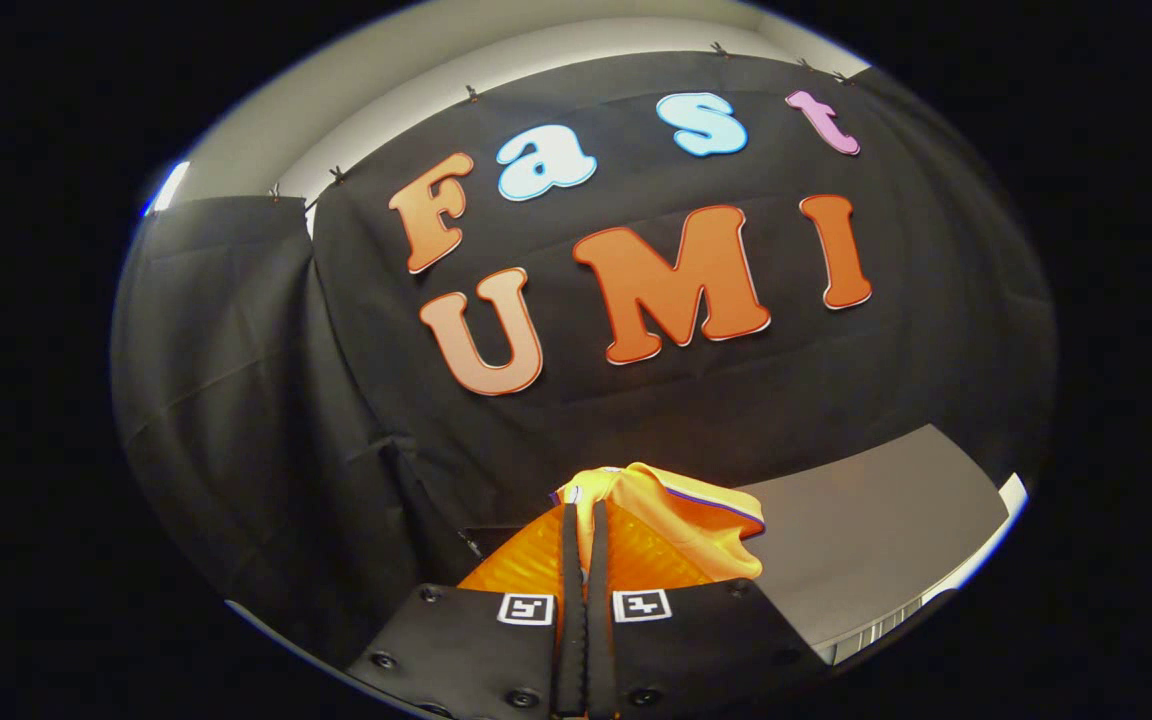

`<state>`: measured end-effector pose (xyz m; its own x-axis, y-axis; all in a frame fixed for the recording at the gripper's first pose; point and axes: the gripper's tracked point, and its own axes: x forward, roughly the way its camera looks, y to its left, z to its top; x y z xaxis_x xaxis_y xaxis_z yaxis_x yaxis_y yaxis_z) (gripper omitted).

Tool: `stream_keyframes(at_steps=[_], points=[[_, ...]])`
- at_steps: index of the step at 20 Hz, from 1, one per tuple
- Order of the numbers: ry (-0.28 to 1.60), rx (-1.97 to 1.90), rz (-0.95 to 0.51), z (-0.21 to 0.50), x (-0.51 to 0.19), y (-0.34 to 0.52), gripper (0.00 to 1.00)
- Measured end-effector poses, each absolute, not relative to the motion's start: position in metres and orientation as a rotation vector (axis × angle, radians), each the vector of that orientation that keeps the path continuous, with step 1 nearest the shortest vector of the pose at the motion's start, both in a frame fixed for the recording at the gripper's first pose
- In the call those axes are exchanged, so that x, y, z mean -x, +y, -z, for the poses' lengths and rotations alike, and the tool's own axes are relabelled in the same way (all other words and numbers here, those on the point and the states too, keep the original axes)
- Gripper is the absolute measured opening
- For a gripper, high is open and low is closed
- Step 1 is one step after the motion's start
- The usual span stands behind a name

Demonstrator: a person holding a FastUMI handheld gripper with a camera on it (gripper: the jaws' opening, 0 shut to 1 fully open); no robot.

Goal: Put the clothes into the washing machine and then close the washing machine lid.

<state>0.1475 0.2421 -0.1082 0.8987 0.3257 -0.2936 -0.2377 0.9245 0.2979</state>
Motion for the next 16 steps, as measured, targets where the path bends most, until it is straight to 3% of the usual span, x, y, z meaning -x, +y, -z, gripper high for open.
stream_keyframes(at_steps=[7,16], points=[[0.465,-0.278,-0.347,0.191,-0.176,0.326,0.08],[0.648,-0.258,-0.316,0.332,-0.214,0.372,0.08]])
